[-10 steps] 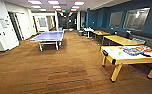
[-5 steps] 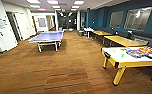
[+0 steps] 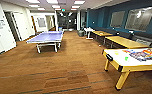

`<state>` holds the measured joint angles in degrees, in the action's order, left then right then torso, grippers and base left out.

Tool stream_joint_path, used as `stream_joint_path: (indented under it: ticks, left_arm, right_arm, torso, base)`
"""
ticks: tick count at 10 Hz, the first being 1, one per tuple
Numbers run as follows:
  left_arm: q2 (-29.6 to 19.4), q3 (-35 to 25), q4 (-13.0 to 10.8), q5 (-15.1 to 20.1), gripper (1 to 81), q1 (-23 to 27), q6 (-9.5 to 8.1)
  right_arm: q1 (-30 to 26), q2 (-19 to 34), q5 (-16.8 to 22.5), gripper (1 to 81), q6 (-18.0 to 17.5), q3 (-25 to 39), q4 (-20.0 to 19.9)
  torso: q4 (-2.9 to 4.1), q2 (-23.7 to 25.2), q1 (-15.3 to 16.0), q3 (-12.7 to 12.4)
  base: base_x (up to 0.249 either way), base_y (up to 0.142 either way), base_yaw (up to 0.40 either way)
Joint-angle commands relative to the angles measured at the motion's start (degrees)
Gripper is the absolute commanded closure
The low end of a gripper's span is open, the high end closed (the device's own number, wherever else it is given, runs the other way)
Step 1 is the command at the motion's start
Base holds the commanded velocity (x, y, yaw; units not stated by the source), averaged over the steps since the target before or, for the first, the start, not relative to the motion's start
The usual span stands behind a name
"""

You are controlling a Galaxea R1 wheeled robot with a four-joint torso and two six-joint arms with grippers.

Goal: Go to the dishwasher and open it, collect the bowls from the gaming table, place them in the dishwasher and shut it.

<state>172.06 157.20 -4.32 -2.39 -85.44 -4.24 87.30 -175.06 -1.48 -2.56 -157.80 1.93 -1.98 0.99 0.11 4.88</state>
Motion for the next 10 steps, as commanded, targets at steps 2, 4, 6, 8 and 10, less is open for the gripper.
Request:
stream_joint_path:
  ticks: [2,4,6,8,10]
  left_arm:
    - [-0.22,0.13,-0.07,3.09,1.0,2.34,0.46]
    - [-0.22,0.13,-0.08,3.09,1.0,2.34,0.46]
    - [-0.31,0.13,0.01,3.18,1.0,2.34,0.46]
    - [-0.31,0.13,0.1,3.18,1.0,2.34,0.46]
    - [-0.22,0.13,0.1,3.18,1.0,2.34,0.46]
  right_arm:
    - [-2.43,-0.05,3.23,1.0,0.1,-0.05,-0.26]
    - [-2.34,-0.05,3.23,1.0,0.1,-0.05,-0.34]
    - [-2.34,-0.05,3.23,1.0,0.1,0.13,-0.34]
    - [-2.34,-0.05,3.23,1.0,0.1,0.13,-0.34]
    - [-2.34,-0.05,3.23,1.0,0.1,0.13,-0.34]
  torso:
    - [0.0,0.0,0.0,0.0]
    - [0.0,-0.02,0.05,0.0]
    - [0.0,-0.02,0.02,0.0]
    - [0.0,-0.05,0.07,0.0]
    - [0.0,-0.02,0.07,0.0]
  base:
    - [0.219,0.0,0.0]
    - [0.184,0.0,0.0]
    - [0.128,0.0,0.0]
    - [0.045,0.0,0.0]
    - [0.0,0.0,0.0]
